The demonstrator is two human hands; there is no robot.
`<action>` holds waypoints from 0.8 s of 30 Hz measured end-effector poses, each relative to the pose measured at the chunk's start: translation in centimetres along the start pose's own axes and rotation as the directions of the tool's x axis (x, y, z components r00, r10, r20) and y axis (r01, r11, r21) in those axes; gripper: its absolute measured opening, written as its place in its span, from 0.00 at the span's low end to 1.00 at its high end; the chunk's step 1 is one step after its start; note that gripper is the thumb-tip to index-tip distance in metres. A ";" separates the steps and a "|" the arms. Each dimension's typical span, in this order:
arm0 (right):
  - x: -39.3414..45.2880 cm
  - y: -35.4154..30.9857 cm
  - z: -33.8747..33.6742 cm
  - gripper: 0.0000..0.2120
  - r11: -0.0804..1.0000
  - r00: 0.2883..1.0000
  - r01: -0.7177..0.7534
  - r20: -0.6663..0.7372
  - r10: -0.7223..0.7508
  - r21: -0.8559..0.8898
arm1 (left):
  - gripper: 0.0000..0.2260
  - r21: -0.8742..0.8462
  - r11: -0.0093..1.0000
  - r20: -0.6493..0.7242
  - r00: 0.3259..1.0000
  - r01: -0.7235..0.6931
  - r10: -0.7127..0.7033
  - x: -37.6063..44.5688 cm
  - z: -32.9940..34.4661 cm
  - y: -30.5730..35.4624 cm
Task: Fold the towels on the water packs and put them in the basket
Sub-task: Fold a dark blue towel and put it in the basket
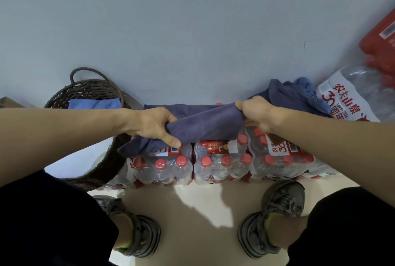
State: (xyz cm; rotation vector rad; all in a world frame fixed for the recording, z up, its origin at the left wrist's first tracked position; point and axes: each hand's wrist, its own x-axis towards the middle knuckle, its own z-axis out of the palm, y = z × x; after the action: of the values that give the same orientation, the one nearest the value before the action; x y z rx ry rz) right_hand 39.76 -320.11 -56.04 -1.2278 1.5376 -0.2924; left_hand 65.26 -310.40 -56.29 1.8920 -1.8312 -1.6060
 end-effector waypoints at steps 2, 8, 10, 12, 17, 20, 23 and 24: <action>0.0 0.2 -0.5 0.12 1.000 1.000 0.004 0.003 -0.004 -0.005 | 0.07 0.096 0.995 0.043 0.999 0.022 -0.026 -0.4 -0.4 -0.5; -0.4 2.7 -2.0 0.15 0.998 0.997 -0.060 0.045 0.061 -0.012 | 0.05 0.147 0.987 0.124 0.989 0.067 -0.085 -1.9 -1.1 -2.0; -0.9 3.9 -2.3 0.15 0.996 0.993 -0.089 0.074 0.089 -0.008 | 0.00 0.156 0.983 0.141 0.982 0.100 -0.122 -2.2 -1.1 -2.4; -1.3 5.1 -2.4 0.15 0.992 0.986 -0.123 0.109 0.125 -0.030 | 0.02 0.163 0.976 0.170 0.970 0.147 -0.174 -2.4 -1.0 -2.7; -1.6 6.7 -2.3 0.15 0.976 0.969 -0.198 0.134 0.210 -0.093 | 0.02 0.152 0.967 0.237 0.942 0.207 -0.239 -2.3 -1.2 -2.5; -0.8 6.8 -2.3 0.12 0.982 0.974 -0.180 0.129 0.187 -0.062 | 0.04 0.246 0.950 0.066 0.975 0.190 -0.212 -1.7 -1.8 -2.8; 0.4 6.8 -2.0 0.10 0.986 0.979 -0.139 0.136 0.151 -0.094 | 0.01 0.283 0.932 -0.034 0.973 0.227 -0.227 -0.7 -2.6 -3.6; 0.8 6.7 -1.8 0.11 0.986 0.981 -0.128 0.134 0.142 -0.111 | 0.01 0.271 0.930 -0.033 0.968 0.247 -0.248 -0.4 -2.8 -3.9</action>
State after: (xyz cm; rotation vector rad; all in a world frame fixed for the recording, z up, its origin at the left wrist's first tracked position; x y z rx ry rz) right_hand 34.78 -318.55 -60.67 -1.1904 1.5192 -0.0373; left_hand 69.93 -310.59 -57.33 2.3227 -1.9709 -1.4801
